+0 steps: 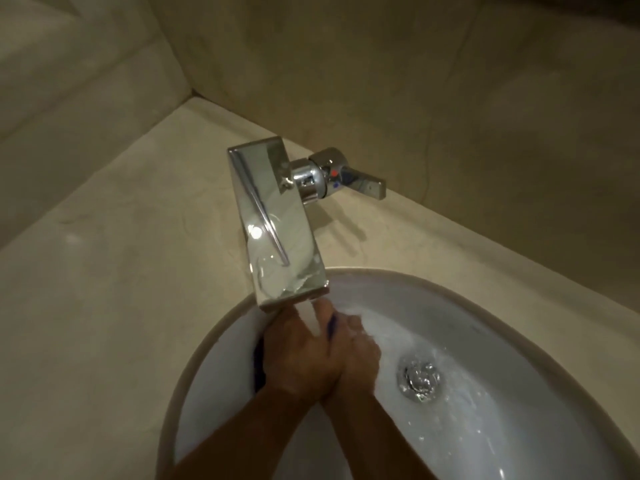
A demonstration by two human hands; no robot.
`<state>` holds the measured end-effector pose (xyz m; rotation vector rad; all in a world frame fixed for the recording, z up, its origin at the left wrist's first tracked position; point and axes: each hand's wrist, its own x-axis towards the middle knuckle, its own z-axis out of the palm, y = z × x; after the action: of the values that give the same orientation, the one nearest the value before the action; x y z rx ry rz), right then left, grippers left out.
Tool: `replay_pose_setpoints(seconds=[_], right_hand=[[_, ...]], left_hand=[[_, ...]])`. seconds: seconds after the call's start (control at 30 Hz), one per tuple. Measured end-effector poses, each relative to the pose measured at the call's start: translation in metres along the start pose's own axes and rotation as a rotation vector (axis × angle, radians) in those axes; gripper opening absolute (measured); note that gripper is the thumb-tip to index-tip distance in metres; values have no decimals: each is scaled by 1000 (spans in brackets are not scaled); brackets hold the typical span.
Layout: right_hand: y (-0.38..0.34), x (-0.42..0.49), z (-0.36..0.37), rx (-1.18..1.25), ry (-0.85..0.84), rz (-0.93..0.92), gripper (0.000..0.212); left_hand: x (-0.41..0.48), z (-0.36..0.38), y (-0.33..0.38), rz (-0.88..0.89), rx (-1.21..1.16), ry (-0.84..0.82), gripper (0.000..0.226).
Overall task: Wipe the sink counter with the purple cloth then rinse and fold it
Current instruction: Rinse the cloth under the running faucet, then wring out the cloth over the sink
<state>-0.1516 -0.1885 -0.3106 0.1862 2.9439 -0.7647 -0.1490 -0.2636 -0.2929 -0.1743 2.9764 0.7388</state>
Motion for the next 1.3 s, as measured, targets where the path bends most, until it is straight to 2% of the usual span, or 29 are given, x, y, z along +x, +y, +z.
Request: replay_pose_setpoints(seconds=[0.03, 0.07, 0.13, 0.23, 0.27, 0.3, 0.37, 0.43, 0.5, 0.57, 0.63, 0.7, 0.77, 0.87, 1.0, 1.07, 1.17, 1.23, 1.3], right_hand=[[3, 0, 6, -8, -71, 9, 21], [4, 0, 6, 62, -132, 98, 21], [5, -7, 2, 259, -230, 342, 24], [-9, -24, -38, 904, -134, 830, 28], [-14, -33, -49, 1040, -83, 893, 30], [-21, -38, -60, 1090, -34, 901, 33], [-41, -50, -77, 1086, -28, 866, 34], [-57, -57, -92, 1099, -62, 828, 34], [-62, -61, -108, 952, -151, 703, 42], [-63, -57, -133, 679, -246, 529, 42], [-64, -45, -167, 492, -186, 437, 33], [-67, -32, -198, 554, -22, 398, 30], [-80, -19, -218, 637, 46, 333, 45], [-94, -11, -230, 707, 40, 340, 58], [-107, -22, -226, 611, 24, 263, 54], [-113, -22, -222, 608, 51, 235, 50], [-120, -8, -232, 682, 161, 370, 56], [-125, -3, -235, 612, 78, 352, 59], [-129, -5, -235, 572, 53, 354, 50]], left_hand=[[-2, 2, 0, -11, 65, -37, 51], [-5, 2, 2, -13, 81, -61, 54], [-11, -6, 6, -92, -101, -86, 54], [-31, -35, 5, -188, -519, -163, 52], [-36, -46, 7, -222, -600, -192, 53], [-41, -55, 9, -275, -693, -217, 55], [-48, -72, 14, -422, -879, -249, 54], [-45, -91, 20, -575, -1063, -354, 54], [-42, -109, 24, -734, -1331, -550, 59], [-40, -125, 27, -838, -1479, -669, 53], [-36, -132, 27, -829, -1525, -701, 50], [-32, -135, 28, -810, -1564, -759, 51], [-30, -139, 32, -788, -1540, -804, 53], [-26, -145, 35, -757, -1517, -855, 52], [-19, -150, 33, -696, -1487, -866, 66], [-19, -154, 30, -630, -1483, -854, 60], [-21, -157, 20, -556, -1464, -774, 49], [-23, -158, 16, -551, -1499, -746, 44], [-26, -158, 14, -556, -1517, -707, 37]])
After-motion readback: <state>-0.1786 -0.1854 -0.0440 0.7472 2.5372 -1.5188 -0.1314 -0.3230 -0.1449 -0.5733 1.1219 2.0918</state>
